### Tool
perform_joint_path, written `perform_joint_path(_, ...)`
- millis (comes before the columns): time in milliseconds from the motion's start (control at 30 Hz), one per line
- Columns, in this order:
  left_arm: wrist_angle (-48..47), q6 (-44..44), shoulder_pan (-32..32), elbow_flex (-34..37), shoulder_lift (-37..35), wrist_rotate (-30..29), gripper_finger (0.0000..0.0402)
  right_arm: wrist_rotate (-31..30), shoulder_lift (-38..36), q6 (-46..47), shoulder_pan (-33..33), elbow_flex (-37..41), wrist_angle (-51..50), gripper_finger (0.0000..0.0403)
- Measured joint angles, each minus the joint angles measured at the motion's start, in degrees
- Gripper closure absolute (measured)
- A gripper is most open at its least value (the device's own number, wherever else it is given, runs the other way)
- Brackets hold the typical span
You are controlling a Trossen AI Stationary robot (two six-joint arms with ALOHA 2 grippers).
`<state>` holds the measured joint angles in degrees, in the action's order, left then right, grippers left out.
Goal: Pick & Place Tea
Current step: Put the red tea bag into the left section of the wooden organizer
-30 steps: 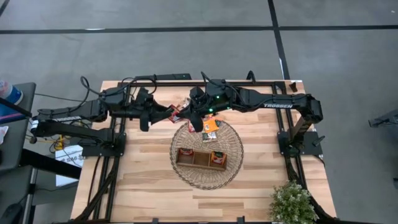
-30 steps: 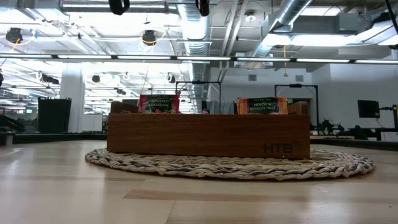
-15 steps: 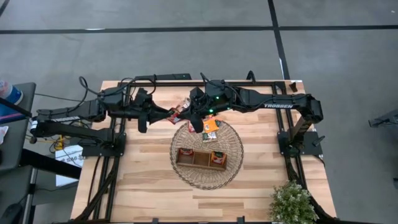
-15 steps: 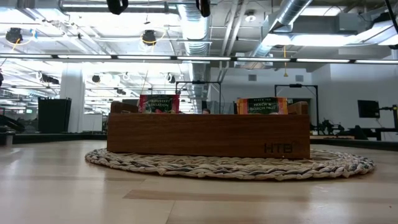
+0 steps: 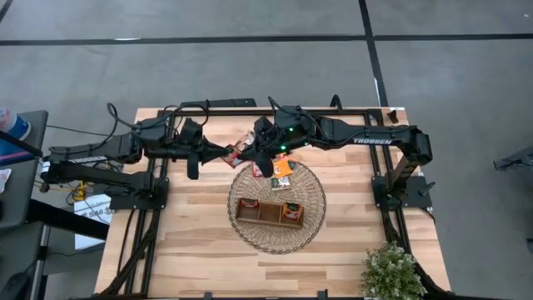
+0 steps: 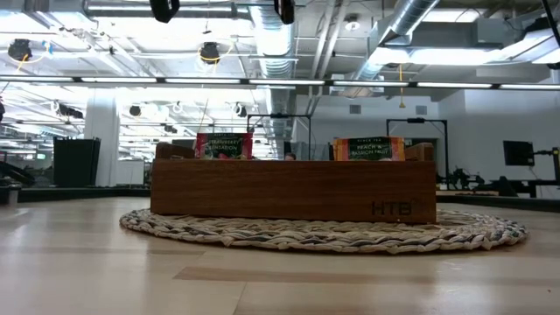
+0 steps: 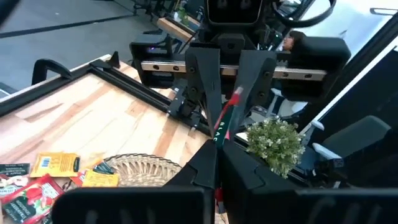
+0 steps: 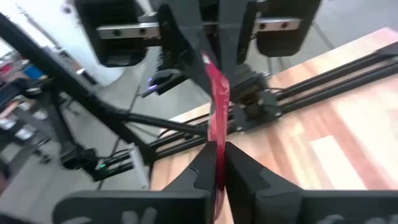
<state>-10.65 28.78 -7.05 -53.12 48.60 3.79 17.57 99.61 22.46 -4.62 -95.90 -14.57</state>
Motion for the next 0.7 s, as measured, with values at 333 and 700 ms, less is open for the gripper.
perform_joint_path(333, -0.99, -2.31, -0.02, 0.00, -0.02, 1.05, 0.0401, 4.87, -5.55, 1.05, -0.37, 0.07, -11.88, 0.0269)
perform_joint_path(700, -1.67, -7.32, 0.46, -0.02, 4.31, 7.16, 0.0401, -8.87, -17.99, 0.90, 1.94, 0.02, -25.77, 0.0238)
